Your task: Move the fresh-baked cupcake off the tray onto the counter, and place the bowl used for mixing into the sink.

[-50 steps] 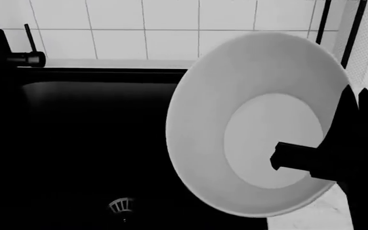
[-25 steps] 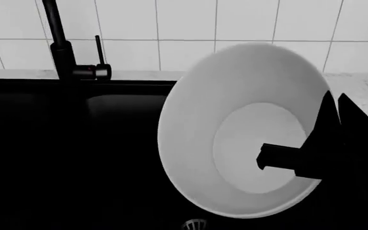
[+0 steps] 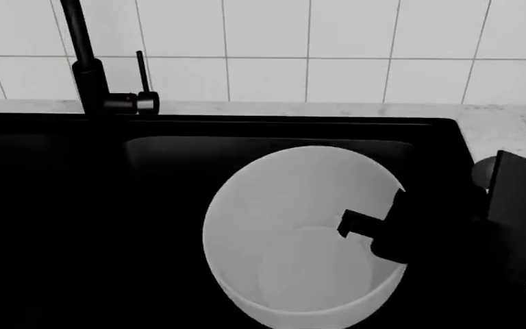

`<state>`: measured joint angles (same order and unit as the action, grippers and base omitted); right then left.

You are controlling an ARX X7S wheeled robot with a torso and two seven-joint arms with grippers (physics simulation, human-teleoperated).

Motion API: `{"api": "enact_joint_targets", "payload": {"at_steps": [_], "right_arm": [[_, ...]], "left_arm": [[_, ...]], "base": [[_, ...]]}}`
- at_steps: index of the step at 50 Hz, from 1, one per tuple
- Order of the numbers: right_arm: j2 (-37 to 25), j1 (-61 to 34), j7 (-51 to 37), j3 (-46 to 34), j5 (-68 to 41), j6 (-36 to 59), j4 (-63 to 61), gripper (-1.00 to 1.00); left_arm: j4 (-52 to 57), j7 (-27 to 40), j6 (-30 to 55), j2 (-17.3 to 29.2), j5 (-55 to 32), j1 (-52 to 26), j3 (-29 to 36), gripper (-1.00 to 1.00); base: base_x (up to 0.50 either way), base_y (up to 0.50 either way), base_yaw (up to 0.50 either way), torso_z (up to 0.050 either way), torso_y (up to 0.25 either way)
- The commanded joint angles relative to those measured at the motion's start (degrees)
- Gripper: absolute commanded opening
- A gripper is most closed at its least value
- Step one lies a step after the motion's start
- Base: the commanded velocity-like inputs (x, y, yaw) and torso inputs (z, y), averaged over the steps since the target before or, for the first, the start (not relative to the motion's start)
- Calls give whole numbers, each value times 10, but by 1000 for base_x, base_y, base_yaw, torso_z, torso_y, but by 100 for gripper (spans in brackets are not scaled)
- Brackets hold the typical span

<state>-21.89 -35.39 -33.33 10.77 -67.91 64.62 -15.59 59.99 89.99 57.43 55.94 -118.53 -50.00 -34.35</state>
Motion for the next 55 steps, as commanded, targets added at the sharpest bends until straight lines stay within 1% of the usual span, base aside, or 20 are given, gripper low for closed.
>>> {"api": "enact_joint_targets", "payload": {"at_steps": [1, 6, 14, 17, 20, 25, 34, 36, 37, 40, 44, 49, 52, 53, 54, 55], "right_arm": [[25, -65, 12, -33, 0, 31, 176, -100], [34, -90, 24, -50, 0, 45, 237, -100], [40, -109, 29, -76, 18, 51, 297, -100], [41, -127, 27, -98, 34, 60, 331, -100], [43, -146, 44, -131, 67, 47, 372, -100], [47, -166, 69, -159, 86, 44, 416, -100], [48, -174, 90, -203, 113, 41, 441, -100], [47, -176, 99, -211, 117, 40, 444, -100], [47, -177, 104, -214, 116, 43, 448, 100], [47, -176, 117, -224, 120, 40, 455, 100], [48, -180, 113, -221, 119, 40, 457, 100], [44, -171, 85, -209, 102, 58, 412, 100], [36, -167, 37, -177, 75, 77, 337, 100], [32, -168, -2, -150, 51, 94, 281, 100], [31, -169, -15, -141, 37, 108, 264, 100], [31, -177, -65, -109, 4, 134, 214, 100]], "left_arm": [[0, 0, -10, 1, 11, -1, 18, 100], [0, 0, -14, 2, 18, 1, 26, 100], [0, 0, -15, 0, 23, 0, 33, 100], [0, 0, -14, -1, 25, -3, 38, 100], [0, 0, -14, -2, 27, -2, 40, 100], [0, 0, -11, -6, 30, -2, 43, 100], [0, 0, -12, -8, 31, 3, 40, 100], [0, 0, -24, -7, 30, 15, 24, 100], [0, 0, -24, -8, 32, 16, 27, 100], [0, 0, -28, -8, 37, 16, 34, 100], [0, 0, -28, -7, 37, 17, 34, 100], [0, 0, -29, -6, 35, 18, 30, 100], [0, 0, -30, -6, 35, 19, 30, 100], [0, 0, -29, -7, 35, 18, 31, 100], [0, 0, -28, -7, 36, 17, 32, 100], [0, 0, -29, -8, 37, 16, 33, 100]], "base": [[0, 0, 0, 0, 0], [0, 0, 0, 0, 0], [0, 0, 0, 0, 0], [0, 0, 0, 0, 3], [0, 0, 0, 0, 0], [0, 0, 0, 0, 0], [0, 0, 0, 0, 0], [0, 0, 0, 0, 0], [0, 0, 0, 0, 0], [0, 0, 0, 0, 0], [0, 0, 0, 0, 0], [0, 0, 0, 0, 0], [0, 0, 0, 0, 0], [0, 0, 0, 0, 0], [0, 0, 0, 0, 0], [0, 0, 0, 0, 0]]}}
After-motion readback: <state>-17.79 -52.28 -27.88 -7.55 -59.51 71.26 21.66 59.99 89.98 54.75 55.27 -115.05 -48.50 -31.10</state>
